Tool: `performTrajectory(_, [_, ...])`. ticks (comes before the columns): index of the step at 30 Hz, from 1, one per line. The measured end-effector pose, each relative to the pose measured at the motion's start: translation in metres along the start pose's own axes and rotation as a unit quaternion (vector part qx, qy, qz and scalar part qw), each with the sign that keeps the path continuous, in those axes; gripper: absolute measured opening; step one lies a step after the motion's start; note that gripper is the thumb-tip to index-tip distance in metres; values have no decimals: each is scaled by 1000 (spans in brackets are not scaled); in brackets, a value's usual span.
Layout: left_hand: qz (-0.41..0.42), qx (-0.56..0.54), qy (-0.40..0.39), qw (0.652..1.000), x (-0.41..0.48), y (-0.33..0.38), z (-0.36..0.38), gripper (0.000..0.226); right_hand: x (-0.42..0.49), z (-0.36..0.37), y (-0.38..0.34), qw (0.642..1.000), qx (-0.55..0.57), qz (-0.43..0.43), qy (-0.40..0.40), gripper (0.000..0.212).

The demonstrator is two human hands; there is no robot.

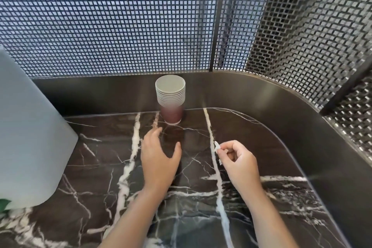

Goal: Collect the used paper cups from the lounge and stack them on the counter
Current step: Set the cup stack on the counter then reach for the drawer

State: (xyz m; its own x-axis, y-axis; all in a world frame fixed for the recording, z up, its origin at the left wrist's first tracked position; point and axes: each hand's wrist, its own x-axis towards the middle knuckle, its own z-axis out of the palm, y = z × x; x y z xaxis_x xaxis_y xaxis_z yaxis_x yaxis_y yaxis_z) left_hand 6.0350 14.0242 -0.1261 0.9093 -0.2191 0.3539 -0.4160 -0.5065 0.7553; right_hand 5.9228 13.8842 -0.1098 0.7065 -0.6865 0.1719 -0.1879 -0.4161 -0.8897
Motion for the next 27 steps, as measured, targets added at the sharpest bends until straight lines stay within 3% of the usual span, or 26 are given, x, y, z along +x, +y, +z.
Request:
performTrajectory(9, [74, 161, -99, 979, -72, 8, -45, 51, -52, -11, 8, 999, -29, 13, -37, 15])
performTrajectory(21, [147, 198, -70, 967, -143, 22, -102, 43, -136, -35, -13, 994, -60, -25, -90, 24])
performTrajectory(27, [136, 180, -74, 971, -182, 26, -123, 41, -177, -48, -22, 992, -72, -24, -100, 22])
